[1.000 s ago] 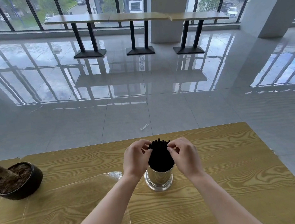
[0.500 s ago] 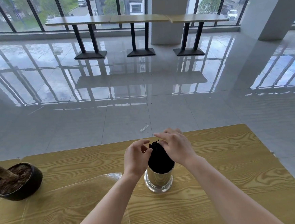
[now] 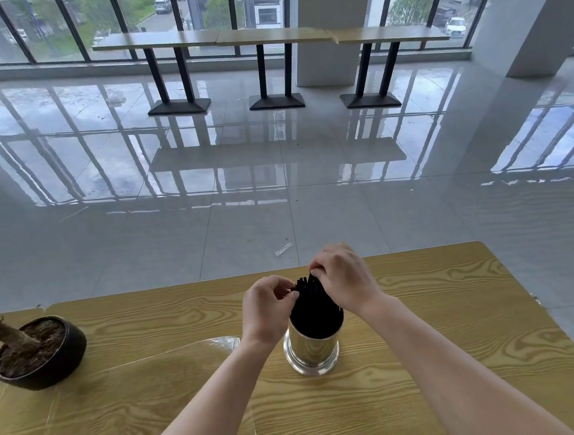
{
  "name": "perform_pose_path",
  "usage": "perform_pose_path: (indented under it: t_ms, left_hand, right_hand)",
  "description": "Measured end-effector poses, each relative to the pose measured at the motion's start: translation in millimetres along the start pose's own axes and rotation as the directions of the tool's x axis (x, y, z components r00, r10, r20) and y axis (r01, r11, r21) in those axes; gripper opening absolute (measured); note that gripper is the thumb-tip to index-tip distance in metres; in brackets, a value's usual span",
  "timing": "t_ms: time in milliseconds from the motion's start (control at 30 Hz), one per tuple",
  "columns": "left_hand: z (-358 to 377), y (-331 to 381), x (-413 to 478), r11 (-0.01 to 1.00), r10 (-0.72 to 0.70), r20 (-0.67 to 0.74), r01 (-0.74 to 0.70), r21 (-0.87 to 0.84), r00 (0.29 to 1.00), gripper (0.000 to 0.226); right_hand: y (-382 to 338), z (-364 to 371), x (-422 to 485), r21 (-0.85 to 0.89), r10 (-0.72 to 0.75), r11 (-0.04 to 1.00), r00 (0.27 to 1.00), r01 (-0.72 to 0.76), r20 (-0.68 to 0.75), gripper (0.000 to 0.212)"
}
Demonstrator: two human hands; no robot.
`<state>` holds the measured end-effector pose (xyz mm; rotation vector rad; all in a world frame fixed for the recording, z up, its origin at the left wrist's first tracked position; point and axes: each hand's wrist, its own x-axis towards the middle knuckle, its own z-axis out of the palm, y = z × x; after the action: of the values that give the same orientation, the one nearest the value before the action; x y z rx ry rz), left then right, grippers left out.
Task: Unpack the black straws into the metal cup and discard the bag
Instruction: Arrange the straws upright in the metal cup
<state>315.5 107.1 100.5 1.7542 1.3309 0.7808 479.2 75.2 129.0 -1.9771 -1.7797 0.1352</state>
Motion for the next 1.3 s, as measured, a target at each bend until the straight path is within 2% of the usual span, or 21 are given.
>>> perform_pose_path:
  t_ms: [267,433,567,833,1000,1167,1300]
  left_hand:
    - [-16,17,0,0.997,0.011,-0.045,-0.014,-0.082,0.999,0.011]
    - [-25,38,2,0.989,0.078,-0.078,-0.087,-0.122,0.994,0.023]
    - [-24,51,3,0.976,0.164,-0.091,-0.175,-0.129,0.982,0.015]
    - [-18,46,0,0.985,0.137,-0.055,-0.142,-0.094,0.989,0.006]
    - [-28,43,0,0.985,0.096,-0.070,-0.105,-0.139,0.993,0.008]
    - [-56,46,2,0.958,0.054,-0.039,-0.063,-0.280,0.998,0.015]
    - [-86,43,0,0.906,-0.009,-0.102,-0.035,-0.421,0.995,0.012]
  right_hand:
    - [-12,-37,3,0.015,-0.064,0.998,0.994,0.066,-0.092,0.008]
    - [-27,-56,3,-0.023,-0.172,0.985,0.980,0.170,-0.100,0.008]
    - [-37,-59,4,-0.027,-0.258,0.966,0.964,0.257,-0.058,0.008]
    - [-29,-54,0,-0.004,-0.209,0.978,0.978,0.209,0.000,0.017]
    - [-29,-75,-1,0.020,-0.175,0.984,0.976,0.179,-0.129,0.008]
    - [-33,-116,-5,0.031,-0.137,0.988,0.950,0.152,-0.280,0.002]
    - [-25,-139,-14,0.089,-0.024,0.994,0.912,0.066,-0.409,0.003]
